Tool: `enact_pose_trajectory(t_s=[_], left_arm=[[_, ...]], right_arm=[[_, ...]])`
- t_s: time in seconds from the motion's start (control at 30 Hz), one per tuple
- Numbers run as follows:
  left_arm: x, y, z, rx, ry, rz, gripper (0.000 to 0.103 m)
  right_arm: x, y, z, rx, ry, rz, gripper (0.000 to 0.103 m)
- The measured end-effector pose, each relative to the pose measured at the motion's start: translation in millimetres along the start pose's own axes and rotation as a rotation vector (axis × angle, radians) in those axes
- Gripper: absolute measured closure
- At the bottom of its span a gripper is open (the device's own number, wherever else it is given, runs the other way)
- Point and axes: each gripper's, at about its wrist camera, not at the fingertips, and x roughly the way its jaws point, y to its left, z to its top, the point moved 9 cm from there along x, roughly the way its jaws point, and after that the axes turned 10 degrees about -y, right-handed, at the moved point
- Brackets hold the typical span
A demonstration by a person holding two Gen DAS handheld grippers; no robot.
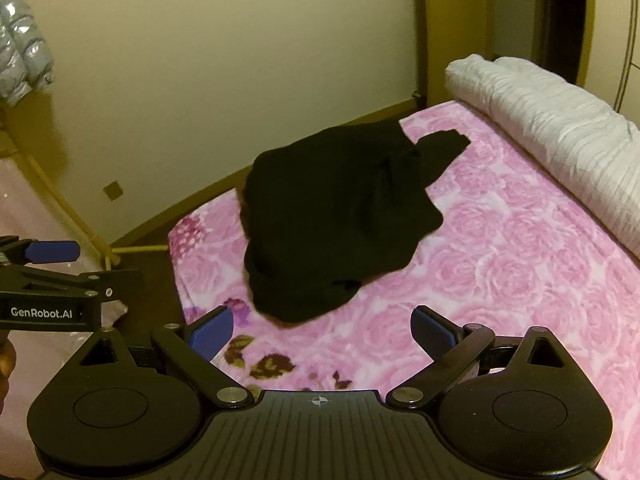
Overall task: Fold clothes
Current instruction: 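Approach the crumpled black hoodie on the bed with both grippers open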
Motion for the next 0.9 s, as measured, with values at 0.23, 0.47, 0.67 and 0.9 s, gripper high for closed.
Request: enact_pose_trajectory(t_s=[0.23, 0.47, 0.67, 0.9], left_arm=[[-1.7, -5.0, -7.8, -0.028, 0.016, 0.031, 0.007], [-1.3, -4.4, -3.6, -0.035, 0.051, 0.052, 0.007], [-1.4, -4.6, -5.7, -0.037, 0.053, 0.052, 0.007], [-1.9, -4.8, -7.3, -0.037, 0.055, 0.055, 0.007]], right_arm=[[5.1, 3.6, -1.7, -0.001, 0.007, 0.022, 0.005], [8.1, 3.5, -5.1, -0.009, 0.024, 0.039, 0.005], [9.1, 3.8, -5.4, -0.004, 0.028, 0.038, 0.005], [11.3, 2.0, -8.2, -0.002, 0.032, 0.038, 0.005]])
